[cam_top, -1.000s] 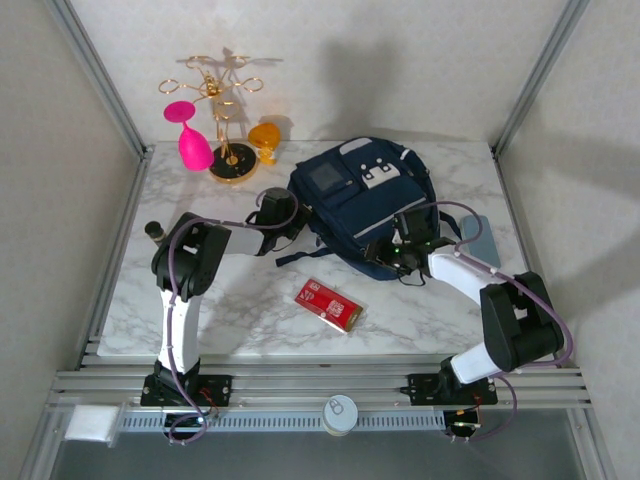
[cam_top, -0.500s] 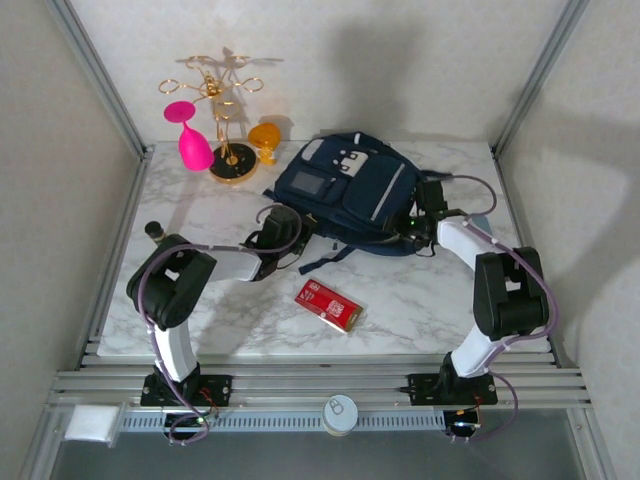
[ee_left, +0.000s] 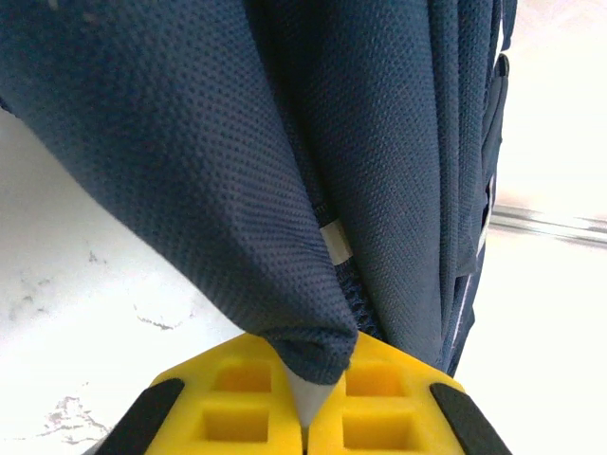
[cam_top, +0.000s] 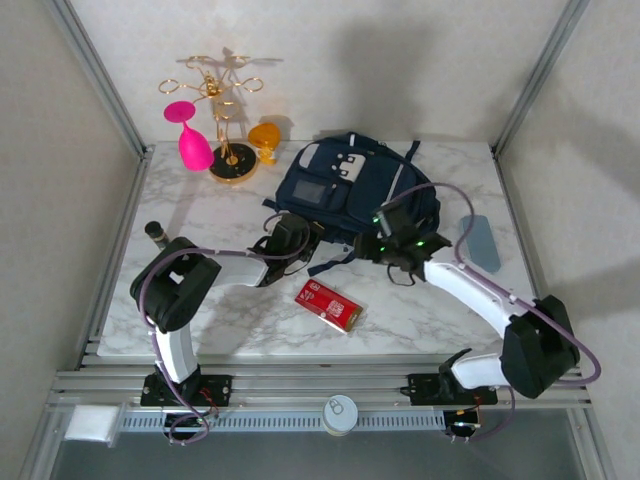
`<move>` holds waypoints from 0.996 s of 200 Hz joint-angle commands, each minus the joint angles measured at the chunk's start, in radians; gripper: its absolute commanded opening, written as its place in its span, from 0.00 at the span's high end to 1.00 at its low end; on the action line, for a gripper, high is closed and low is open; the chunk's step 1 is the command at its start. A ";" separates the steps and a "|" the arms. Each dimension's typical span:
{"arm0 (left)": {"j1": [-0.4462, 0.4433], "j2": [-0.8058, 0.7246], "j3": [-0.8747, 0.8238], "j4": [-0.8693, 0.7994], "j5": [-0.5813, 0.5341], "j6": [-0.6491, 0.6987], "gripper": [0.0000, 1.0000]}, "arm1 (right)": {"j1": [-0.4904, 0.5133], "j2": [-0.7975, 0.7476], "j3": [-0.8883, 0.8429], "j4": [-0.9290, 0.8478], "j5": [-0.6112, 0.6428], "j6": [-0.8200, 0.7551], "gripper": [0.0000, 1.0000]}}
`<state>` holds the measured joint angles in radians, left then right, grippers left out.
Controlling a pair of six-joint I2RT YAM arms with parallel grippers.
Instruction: Pack books, pencil case, and school supplies into a backpack
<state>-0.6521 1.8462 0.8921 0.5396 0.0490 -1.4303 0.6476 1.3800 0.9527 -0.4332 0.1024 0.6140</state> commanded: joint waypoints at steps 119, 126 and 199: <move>-0.050 -0.051 0.042 0.020 0.043 -0.013 1.00 | 0.150 0.373 0.105 0.233 0.390 0.109 0.70; -0.050 -0.051 0.043 0.021 0.043 -0.012 1.00 | 0.150 0.376 0.098 0.259 0.387 0.085 0.72; -0.052 -0.050 0.043 0.028 0.041 -0.019 1.00 | 0.150 0.427 0.099 0.343 0.455 -0.074 0.82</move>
<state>-0.6739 1.8454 0.9009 0.5194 0.0288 -1.4376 0.7948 1.7821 1.0378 -0.1581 0.4717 0.6006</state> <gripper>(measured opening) 0.046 0.193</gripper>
